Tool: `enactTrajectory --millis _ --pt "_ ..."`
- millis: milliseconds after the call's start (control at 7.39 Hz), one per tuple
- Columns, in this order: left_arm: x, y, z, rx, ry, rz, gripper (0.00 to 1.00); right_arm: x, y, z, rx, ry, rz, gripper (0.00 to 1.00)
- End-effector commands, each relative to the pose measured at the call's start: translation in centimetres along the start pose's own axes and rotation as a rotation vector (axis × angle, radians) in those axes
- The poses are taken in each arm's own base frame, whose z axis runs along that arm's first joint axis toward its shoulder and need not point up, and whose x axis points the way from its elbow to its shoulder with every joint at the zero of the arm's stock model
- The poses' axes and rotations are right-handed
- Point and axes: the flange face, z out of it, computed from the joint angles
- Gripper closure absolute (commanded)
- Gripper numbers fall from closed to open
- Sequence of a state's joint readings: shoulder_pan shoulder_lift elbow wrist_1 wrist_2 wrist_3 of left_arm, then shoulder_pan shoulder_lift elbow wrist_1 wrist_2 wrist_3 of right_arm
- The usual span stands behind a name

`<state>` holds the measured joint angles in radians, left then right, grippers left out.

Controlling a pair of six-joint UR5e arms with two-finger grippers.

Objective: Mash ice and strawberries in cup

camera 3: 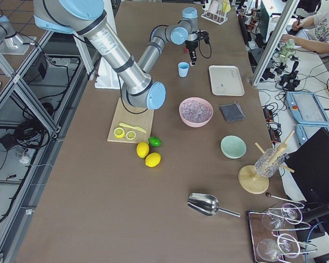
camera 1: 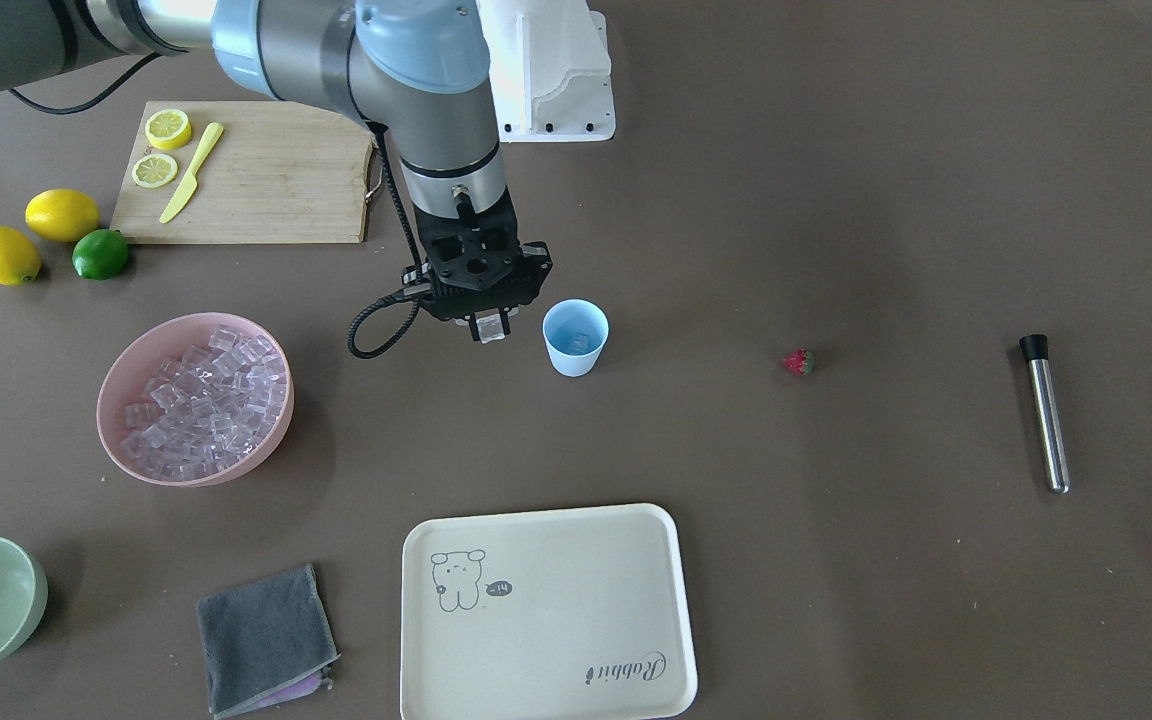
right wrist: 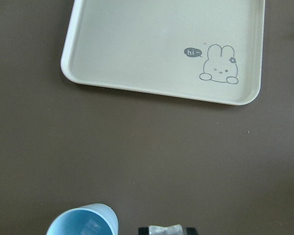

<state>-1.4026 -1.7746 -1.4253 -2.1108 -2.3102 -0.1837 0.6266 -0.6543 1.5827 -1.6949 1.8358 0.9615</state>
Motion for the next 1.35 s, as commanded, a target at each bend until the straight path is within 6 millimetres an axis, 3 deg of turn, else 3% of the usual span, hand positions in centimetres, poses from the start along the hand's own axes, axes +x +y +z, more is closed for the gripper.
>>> enactTrajectory --millis 0,271,676,947,1218 --pt "0.2 -0.1 0.1 0.000 0.002 0.002 0.03 -7.5 -0.7 2.9 0.031 -0.010 0.028 1.00" --pt "0.5 -0.6 0.2 0.000 0.002 0.005 0.03 -8.8 1.3 5.5 0.042 0.013 0.012 1.00" --pt "0.5 -0.6 0.1 0.001 0.004 0.006 0.03 -8.9 2.0 5.6 0.045 0.007 0.002 1.00" --pt "0.7 -0.9 0.1 0.004 0.003 0.006 0.03 -6.6 3.7 6.3 0.031 0.002 -0.007 1.00" --pt "0.8 -1.0 0.1 0.003 0.004 0.007 0.03 -6.2 4.3 6.3 0.034 0.001 -0.032 1.00"
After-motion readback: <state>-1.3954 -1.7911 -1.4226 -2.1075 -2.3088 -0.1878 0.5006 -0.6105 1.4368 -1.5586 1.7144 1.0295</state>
